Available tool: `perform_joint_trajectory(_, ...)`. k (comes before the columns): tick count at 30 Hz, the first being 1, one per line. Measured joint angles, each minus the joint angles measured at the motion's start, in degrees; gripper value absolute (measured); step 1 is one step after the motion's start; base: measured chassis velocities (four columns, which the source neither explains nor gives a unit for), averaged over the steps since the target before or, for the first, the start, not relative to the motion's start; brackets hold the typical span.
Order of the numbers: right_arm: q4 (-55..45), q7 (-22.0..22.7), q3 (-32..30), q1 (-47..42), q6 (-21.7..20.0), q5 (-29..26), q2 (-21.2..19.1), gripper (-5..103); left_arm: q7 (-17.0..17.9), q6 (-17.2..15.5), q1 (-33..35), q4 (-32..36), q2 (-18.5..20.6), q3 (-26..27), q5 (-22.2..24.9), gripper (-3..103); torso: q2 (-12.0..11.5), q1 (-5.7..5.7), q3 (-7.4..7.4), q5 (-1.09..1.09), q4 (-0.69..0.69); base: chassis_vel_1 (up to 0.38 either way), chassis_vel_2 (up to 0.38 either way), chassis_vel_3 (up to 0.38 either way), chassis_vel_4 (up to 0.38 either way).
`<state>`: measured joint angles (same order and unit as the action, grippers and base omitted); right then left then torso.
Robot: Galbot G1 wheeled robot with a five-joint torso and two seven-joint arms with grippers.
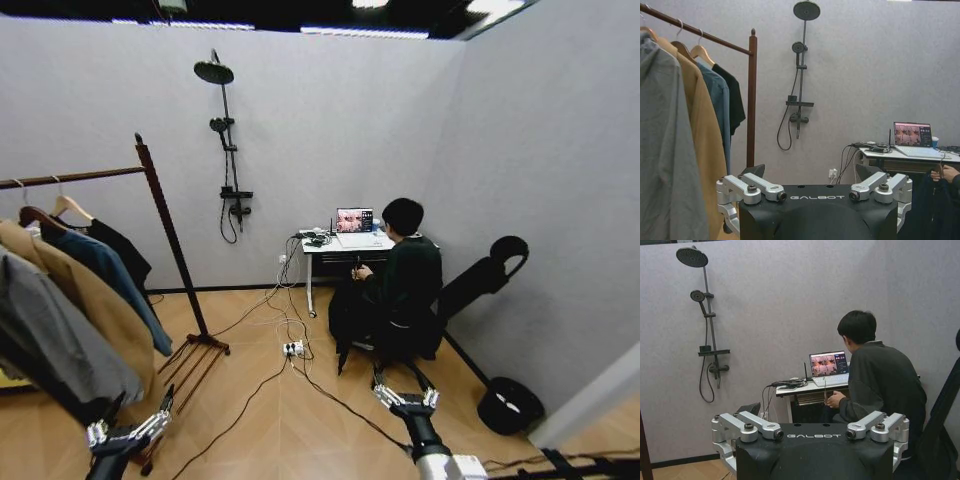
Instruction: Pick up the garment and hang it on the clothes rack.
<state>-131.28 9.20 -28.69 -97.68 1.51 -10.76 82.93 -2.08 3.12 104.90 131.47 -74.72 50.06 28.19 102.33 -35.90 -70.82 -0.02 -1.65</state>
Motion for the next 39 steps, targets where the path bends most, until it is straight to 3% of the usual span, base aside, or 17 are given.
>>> perform_joint_trajectory(1, 0.0, 0.0, 0.0, 0.0, 0.0, 0.0, 0.0, 100, 0.0, 0.0, 0.0, 0.0, 0.0, 0.0, 0.0, 100, 0.0, -0.02, -0.02, 0.08, 0.00, 0.342, -0.344, -0.379, 0.332)
perform_joint_trajectory(4, 0.0, 0.0, 0.0, 0.0, 0.0, 0.0, 0.0, 100, 0.0, 0.0, 0.0, 0.0, 0.0, 0.0, 0.0, 100, 0.0, -0.04, -0.02, -0.04, 0.01, 0.342, -0.350, -0.317, 0.350)
perform_joint_trajectory(7, 0.0, 0.0, 0.0, 0.0, 0.0, 0.0, 0.0, 100, 0.0, 0.0, 0.0, 0.0, 0.0, 0.0, 0.0, 100, 0.0, -0.03, -0.01, 0.07, -0.02, 0.350, -0.321, -0.364, 0.335)
perform_joint_trajectory(9, 0.0, 0.0, 0.0, 0.0, 0.0, 0.0, 0.0, 100, 0.0, 0.0, 0.0, 0.0, 0.0, 0.0, 0.0, 100, 0.0, -0.04, -0.01, -0.04, -0.01, 0.355, -0.372, -0.350, 0.353)
perform_joint_trajectory(12, 0.0, 0.0, 0.0, 0.0, 0.0, 0.0, 0.0, 100, -0.1, 0.0, 0.0, 0.0, 0.0, 0.0, 0.0, 100, 0.0, -0.04, -0.02, 0.06, -0.01, 0.355, -0.357, -0.335, 0.361)
perform_joint_trajectory(15, 0.0, 0.0, 0.0, 0.0, 0.0, 0.0, 0.0, 100, 0.0, 0.0, 0.0, 0.0, 0.0, 0.0, 0.0, 100, 0.0, -0.02, -0.01, -0.04, -0.01, 0.337, -0.344, -0.356, 0.354)
perform_joint_trajectory(19, 0.0, 0.0, 0.0, 0.0, 0.0, 0.0, 0.0, 100, 0.0, 0.0, 0.0, 0.0, 0.0, 0.0, 0.0, 100, 0.0, 0.02, 0.00, 0.06, -0.03, 0.238, -0.262, -0.295, 0.273)
perform_joint_trajectory(22, 0.0, 0.0, 0.0, 0.0, 0.0, 0.0, 0.0, 100, 0.0, 0.0, 0.0, 0.0, 0.0, 0.0, 0.0, 100, 0.0, 0.02, 0.01, -0.01, 0.03, 0.148, -0.066, -0.169, 0.211)
perform_joint_trajectory(25, 0.0, 0.0, 0.0, 0.0, 0.0, 0.0, 0.0, 100, 0.0, 0.0, 0.0, 0.0, 0.0, 0.0, 0.0, 100, 0.0, 0.00, -0.01, 0.04, -0.04, 0.002, 0.027, -0.074, 0.022)
perform_joint_trajectory(39, 0.0, 0.0, 0.0, 0.0, 0.0, 0.0, 0.0, 100, 0.0, 0.0, 0.0, 0.0, 0.0, 0.0, 0.0, 100, 0.0, -0.03, -0.01, 0.01, 0.00, -0.030, 0.037, 0.036, -0.026)
